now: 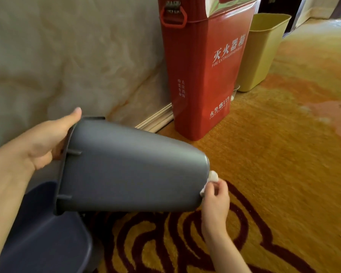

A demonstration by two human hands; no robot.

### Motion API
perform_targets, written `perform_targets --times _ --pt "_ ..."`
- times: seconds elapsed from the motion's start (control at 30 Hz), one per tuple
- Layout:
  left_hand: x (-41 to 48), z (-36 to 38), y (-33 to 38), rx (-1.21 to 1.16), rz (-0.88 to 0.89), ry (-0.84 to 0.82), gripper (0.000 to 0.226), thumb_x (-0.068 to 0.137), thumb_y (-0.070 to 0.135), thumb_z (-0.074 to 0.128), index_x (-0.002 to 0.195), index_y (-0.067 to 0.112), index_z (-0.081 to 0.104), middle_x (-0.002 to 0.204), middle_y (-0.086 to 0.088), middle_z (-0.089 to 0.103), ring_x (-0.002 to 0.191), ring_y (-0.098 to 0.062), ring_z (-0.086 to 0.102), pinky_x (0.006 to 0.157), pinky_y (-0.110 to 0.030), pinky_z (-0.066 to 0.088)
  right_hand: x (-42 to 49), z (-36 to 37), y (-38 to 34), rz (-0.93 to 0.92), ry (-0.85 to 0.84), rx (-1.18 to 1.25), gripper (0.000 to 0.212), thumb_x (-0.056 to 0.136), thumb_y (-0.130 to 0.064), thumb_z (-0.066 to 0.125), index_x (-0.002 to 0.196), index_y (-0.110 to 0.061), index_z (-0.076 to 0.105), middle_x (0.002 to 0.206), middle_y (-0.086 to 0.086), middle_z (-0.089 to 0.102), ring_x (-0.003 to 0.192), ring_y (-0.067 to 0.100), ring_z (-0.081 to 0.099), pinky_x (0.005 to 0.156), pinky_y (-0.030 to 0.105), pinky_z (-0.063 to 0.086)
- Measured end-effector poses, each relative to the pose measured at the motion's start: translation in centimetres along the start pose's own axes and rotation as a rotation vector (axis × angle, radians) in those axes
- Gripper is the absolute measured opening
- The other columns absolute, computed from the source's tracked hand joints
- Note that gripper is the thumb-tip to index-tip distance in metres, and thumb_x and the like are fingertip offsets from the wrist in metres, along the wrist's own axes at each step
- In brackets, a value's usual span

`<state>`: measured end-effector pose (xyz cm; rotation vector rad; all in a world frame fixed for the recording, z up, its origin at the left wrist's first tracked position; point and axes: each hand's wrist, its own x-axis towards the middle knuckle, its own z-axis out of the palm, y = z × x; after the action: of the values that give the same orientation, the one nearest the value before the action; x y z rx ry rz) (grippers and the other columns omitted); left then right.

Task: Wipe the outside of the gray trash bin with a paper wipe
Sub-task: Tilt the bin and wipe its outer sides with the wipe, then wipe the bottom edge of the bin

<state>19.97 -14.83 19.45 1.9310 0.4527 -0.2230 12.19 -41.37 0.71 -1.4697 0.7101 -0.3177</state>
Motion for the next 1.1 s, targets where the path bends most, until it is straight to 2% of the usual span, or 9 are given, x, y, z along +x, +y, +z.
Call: perform_targets --times 0.1,0.2,0.27,0.33,0.5,0.6,0.8,0.97,1.1 --pt "-0.2 0.1 0.3 0.087 -0.042 -0.052 0.068 0.055 0.074 0.052 0.083 0.014 0.069 0.071 -0.001 0.077 0.064 -0.013 0.072 0.067 -0.034 0.051 -2.8 -0.6 2.6 0.087 -0.021 0.021 0.018 0.094 -0.013 0.045 0.083 -0.019 0.058 0.079 0.002 0.063 0.072 0.016 0.057 0.058 0.028 0.041" --pt "0.1 0.8 0.9 0.08 0.032 -0.049 0.033 0.088 0.036 0.052 0.084 0.007 0.067 0.068 -0.002 0.075 0.055 -0.01 0.07 0.059 -0.029 0.053 -3.9 -1.0 4.4 0.246 -0.137 0.03 0.016 0.094 -0.014 0.049 0.085 -0.014 0.062 0.082 0.002 0.065 0.075 0.015 0.058 0.059 0.026 0.042" --pt "-0.3 1.2 1.5 0.106 0.071 -0.034 0.016 0.087 0.016 0.055 0.082 0.005 0.066 0.055 -0.002 0.072 0.045 -0.011 0.066 0.043 -0.022 0.053 -3.9 -1.4 5.0 0.358 -0.135 0.069 0.014 0.093 -0.012 0.051 0.086 -0.012 0.063 0.085 0.002 0.065 0.079 0.018 0.059 0.065 0.029 0.046" --pt "-0.7 1.3 1.5 0.173 0.104 -0.013 0.012 0.085 0.011 0.057 0.08 0.006 0.066 0.051 -0.003 0.07 0.045 -0.013 0.065 0.048 -0.024 0.053 -3.4 -2.1 5.0 0.364 -0.036 0.089 0.012 0.092 -0.01 0.052 0.086 -0.014 0.062 0.086 -0.001 0.062 0.081 0.017 0.058 0.073 0.034 0.047" --pt "-2.0 1.6 0.6 0.341 0.347 0.015 0.016 0.087 0.009 0.057 0.079 0.017 0.068 0.081 -0.009 0.071 0.075 -0.021 0.064 0.079 -0.033 0.047 -2.3 -2.2 1.7 0.07 -0.006 0.073 0.014 0.092 -0.016 0.052 0.083 -0.021 0.062 0.079 -0.009 0.065 0.076 0.008 0.059 0.063 0.027 0.044" --pt "-2.9 1.8 0.0 0.454 0.511 0.013 0.02 0.087 0.011 0.057 0.075 0.025 0.066 0.069 0.011 0.071 0.07 -0.003 0.062 0.07 -0.018 0.045 -2.7 -1.2 -1.3 -0.042 -0.118 0.133 0.017 0.092 -0.018 0.053 0.081 -0.026 0.064 0.076 -0.013 0.067 0.069 0.0 0.06 0.062 0.024 0.043" --pt "-4.5 1.9 -2.2 0.749 0.812 0.216 0.02 0.08 0.019 0.055 0.082 0.006 0.069 0.081 -0.005 0.066 0.076 -0.009 0.052 0.071 -0.025 0.035 -3.6 0.3 -6.7 -0.161 -0.282 0.308 0.017 0.092 -0.018 0.054 0.095 -0.027 0.067 0.091 -0.005 0.072 0.084 0.009 0.066 0.073 0.027 0.049" --pt "-4.7 1.6 -6.0 0.84 0.771 0.142 0.009 0.085 0.013 0.06 0.087 0.012 0.069 0.087 -0.001 0.063 0.077 -0.004 0.045 0.073 -0.014 0.031 -3.5 0.8 -11.8 -0.242 -0.395 0.397 0.02 0.092 -0.018 0.054 0.096 -0.031 0.068 0.095 -0.003 0.071 0.093 0.016 0.066 0.084 0.035 0.051" --pt "-4.5 -0.4 -7.8 0.796 0.7 0.05 0.018 0.088 0.022 0.057 0.086 0.04 0.056 0.092 0.016 0.054 0.093 -0.006 0.045 0.078 -0.016 0.034 -2.9 4.2 -17.2 -0.627 -0.521 0.196 0.013 0.091 -0.019 0.056 0.088 -0.028 0.065 0.081 -0.006 0.068 0.074 -0.001 0.062 0.067 0.013 0.048"
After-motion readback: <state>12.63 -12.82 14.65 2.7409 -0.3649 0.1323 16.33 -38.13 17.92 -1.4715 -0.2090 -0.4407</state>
